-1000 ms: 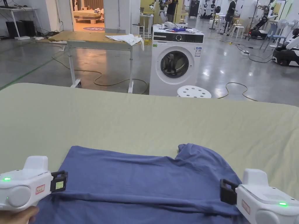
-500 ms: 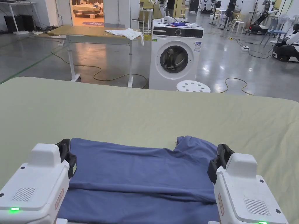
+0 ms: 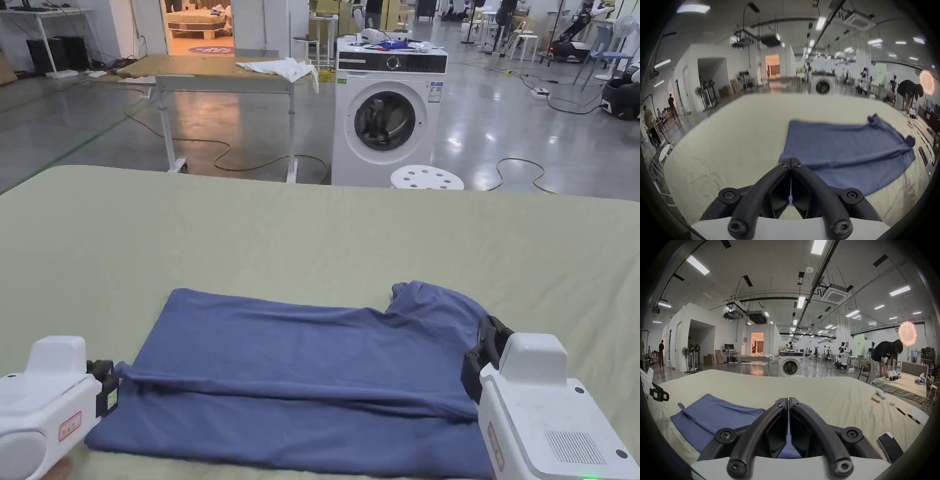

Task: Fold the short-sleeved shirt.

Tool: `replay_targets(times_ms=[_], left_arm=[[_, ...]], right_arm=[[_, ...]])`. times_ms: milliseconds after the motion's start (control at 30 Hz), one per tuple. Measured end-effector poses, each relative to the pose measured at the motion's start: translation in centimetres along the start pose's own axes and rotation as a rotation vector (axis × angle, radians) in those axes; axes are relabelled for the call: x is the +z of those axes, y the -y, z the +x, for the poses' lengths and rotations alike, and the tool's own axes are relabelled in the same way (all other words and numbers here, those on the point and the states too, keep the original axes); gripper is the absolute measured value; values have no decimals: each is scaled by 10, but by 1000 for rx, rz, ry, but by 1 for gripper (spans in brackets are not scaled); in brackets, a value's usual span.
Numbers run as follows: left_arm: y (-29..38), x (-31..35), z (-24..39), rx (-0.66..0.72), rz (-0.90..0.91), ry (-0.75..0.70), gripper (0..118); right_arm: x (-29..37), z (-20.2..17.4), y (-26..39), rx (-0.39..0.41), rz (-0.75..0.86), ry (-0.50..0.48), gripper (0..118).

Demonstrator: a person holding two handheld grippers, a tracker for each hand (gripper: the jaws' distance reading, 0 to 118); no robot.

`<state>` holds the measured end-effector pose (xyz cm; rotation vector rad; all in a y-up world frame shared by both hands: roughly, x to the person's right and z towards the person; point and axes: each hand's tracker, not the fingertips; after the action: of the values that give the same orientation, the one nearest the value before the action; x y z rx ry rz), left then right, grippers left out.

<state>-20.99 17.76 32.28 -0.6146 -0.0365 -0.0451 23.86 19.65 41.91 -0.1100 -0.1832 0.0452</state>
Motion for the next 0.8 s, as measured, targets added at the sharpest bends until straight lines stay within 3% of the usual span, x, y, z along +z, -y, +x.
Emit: replay_targets(times_ms=[133, 167, 200, 233, 267, 333, 467, 567, 633, 667, 767, 800], left_arm=[[5, -36, -21, 29, -186, 1, 16], [8, -44, -25, 40, -209, 11, 28], [10, -47, -24, 42, -237, 7, 51], [12, -53, -25, 46, -263, 17, 64], [15, -61, -25, 47, -294, 25, 70], [22, -74, -20, 29, -381, 7, 71], [27, -62, 1, -5, -340, -50, 67], [26, -58, 11, -22, -342, -15, 38], [23, -62, 10, -36, -349, 7, 6], [22, -61, 11, -46, -351, 21, 1], [23, -50, 20, -73, -352, 18, 1], [22, -46, 20, -75, -348, 17, 1]], right_arm=[[2, 2, 9, 4, -37, -2, 0], [2, 2, 11, 7, -45, -3, 0], [2, 3, 13, 10, -52, -2, 0], [3, 3, 14, 14, -58, -2, 0], [4, 5, 16, 19, -66, -2, 0], [5, 8, 19, 24, -79, -2, 0], [7, 18, 27, 27, -117, -5, 0], [9, 31, 32, 36, -151, 9, 1], [6, 43, 35, 46, -204, 19, 2], [3, 50, 36, 51, -256, 26, 8], [-10, 72, 44, 63, -421, 71, 61], [-14, 78, 47, 62, -481, 76, 70]])
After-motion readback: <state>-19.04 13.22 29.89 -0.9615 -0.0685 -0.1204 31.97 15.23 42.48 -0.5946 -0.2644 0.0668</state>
